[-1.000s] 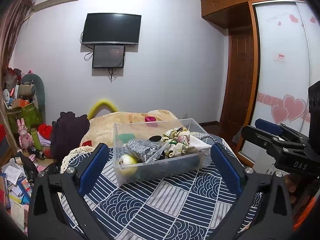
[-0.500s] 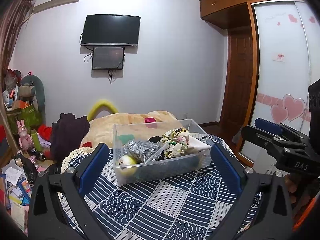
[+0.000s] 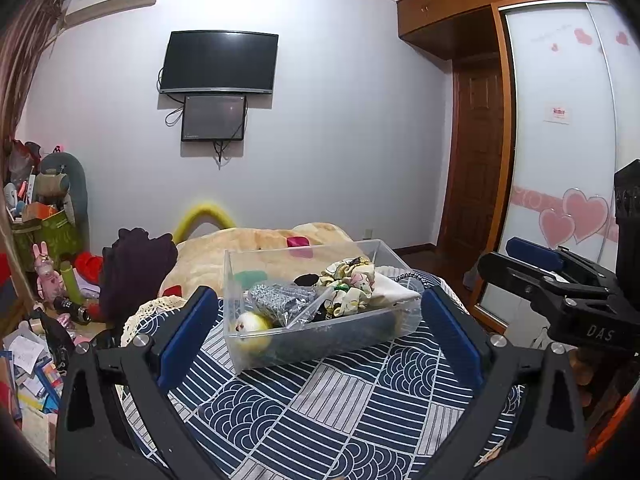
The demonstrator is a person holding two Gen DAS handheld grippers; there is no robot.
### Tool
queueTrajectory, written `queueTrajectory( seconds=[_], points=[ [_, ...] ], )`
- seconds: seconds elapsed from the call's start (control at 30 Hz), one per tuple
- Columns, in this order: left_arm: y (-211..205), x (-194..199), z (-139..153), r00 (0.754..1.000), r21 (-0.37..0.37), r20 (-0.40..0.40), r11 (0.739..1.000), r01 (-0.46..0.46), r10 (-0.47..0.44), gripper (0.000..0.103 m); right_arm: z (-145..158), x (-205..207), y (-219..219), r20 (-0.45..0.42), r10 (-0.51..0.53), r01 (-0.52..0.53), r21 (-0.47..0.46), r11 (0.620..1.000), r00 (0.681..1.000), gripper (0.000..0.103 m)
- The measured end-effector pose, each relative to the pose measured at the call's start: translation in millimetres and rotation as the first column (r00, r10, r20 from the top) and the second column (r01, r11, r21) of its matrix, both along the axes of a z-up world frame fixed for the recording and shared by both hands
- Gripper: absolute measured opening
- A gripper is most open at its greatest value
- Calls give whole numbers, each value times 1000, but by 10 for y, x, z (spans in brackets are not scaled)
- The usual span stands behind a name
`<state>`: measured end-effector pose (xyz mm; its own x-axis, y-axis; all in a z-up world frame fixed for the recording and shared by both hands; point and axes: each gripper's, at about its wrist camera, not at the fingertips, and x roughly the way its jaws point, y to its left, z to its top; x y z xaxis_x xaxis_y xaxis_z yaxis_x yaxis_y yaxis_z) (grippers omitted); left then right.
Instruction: Organize soft objects
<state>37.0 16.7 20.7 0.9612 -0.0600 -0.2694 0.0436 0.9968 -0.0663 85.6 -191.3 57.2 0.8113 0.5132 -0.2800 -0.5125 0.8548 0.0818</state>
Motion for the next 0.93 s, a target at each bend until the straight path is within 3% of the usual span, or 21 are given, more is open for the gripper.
queueTrajectory(
  seconds=[0.93],
  points=[
    [13, 19, -28, 1000, -13, -17, 1000, 17, -17, 103, 0, -9, -2, -12, 5, -5, -2, 1000, 1000, 81]
  ],
)
